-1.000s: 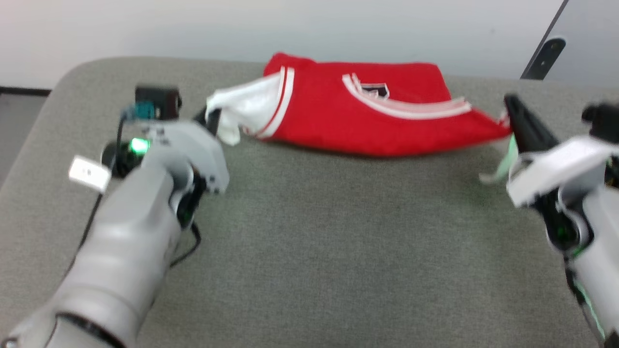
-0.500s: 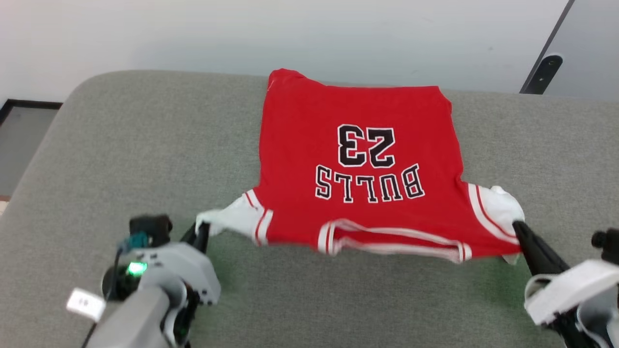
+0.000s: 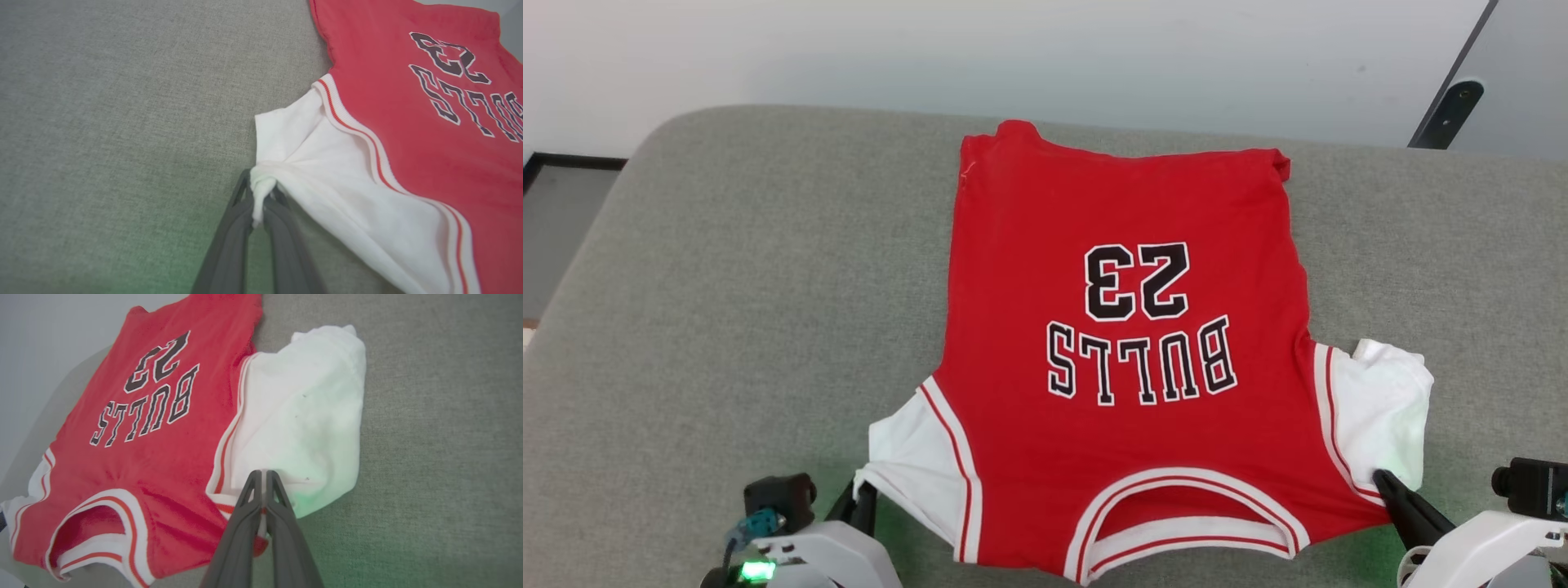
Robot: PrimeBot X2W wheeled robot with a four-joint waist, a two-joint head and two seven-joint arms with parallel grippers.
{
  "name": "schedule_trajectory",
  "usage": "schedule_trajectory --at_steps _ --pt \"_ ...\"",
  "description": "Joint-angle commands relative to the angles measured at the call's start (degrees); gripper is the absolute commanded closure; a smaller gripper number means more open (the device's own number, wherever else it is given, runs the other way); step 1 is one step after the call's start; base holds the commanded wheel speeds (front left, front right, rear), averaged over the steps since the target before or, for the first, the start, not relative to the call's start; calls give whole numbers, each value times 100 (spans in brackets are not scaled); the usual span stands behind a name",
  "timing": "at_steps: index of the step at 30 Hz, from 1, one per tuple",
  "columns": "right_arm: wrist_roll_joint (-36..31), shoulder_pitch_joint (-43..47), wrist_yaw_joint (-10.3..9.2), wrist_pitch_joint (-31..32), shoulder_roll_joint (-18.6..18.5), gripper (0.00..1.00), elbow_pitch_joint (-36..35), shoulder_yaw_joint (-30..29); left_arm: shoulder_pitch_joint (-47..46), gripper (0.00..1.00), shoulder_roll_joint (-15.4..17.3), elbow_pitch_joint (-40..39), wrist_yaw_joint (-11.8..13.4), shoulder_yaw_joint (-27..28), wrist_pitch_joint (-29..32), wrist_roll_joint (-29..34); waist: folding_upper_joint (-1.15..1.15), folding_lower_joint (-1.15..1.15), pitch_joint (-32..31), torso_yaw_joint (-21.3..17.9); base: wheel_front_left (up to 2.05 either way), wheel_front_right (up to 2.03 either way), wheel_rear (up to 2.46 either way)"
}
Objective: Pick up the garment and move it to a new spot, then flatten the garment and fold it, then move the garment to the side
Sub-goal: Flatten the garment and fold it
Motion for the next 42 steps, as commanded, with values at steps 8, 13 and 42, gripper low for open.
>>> schedule_trajectory --at_steps 8,13,42 --pt "-681 236 -5 641 323 100 -233 -378 286 100 81 -184 211 235 -17 -160 0 0 99 -39 0 0 0" --pt "-949 314 -5 714 491 100 -215 -510 389 100 59 -251 288 383 -45 -170 0 0 151 -98 0 0 0" --pt "-1056 -287 -4 401 351 0 -1435 -390 323 100 -270 -319 183 672 -60 232 0 0 225 -173 0 0 0"
